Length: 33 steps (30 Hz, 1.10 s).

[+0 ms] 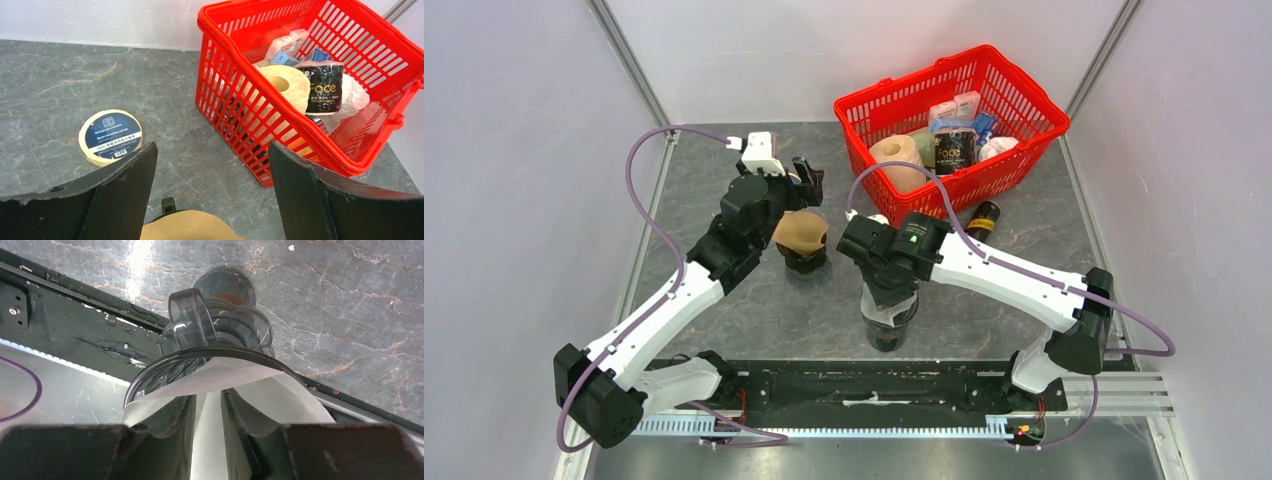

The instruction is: Place the coffee filter in the dripper

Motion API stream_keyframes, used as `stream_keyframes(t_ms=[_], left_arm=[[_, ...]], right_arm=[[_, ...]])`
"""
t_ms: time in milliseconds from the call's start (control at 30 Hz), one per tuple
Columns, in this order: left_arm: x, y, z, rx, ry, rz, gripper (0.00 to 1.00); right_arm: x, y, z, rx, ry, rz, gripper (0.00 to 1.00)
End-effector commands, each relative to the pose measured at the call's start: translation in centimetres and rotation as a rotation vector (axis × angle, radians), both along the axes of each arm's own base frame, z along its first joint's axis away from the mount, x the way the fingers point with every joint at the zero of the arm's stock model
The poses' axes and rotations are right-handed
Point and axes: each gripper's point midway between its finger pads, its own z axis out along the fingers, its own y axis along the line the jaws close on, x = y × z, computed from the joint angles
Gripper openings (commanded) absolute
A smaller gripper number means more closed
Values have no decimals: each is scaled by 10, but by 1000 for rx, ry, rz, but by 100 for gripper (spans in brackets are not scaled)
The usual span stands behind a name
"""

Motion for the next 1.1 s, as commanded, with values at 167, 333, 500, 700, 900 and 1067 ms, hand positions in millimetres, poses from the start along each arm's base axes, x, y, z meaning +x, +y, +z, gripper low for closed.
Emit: stream_keyframes(t_ms=[167,333,500,700,900,1067], left_arm=[[5,9,7,8,-47,40,88],[5,12,6,14,-47,57,88],[5,15,7,18,-50,70,88],[5,18,7,20,-53,82,88],[5,19,7,21,-52,89,88],[5,21,7,20,-55,95,88]], right_arm=[[-2,-5,-2,-33,-24,-154,42],[-1,-10,-3,-53,-30,-188,48],[-1,-12,-4,-60,-37,-196,52],[0,-13,-6,-68,-45,-196,56],[1,-14,-5,-68,-52,-203,64],[2,-19,-7,-78,-60,-214,68]])
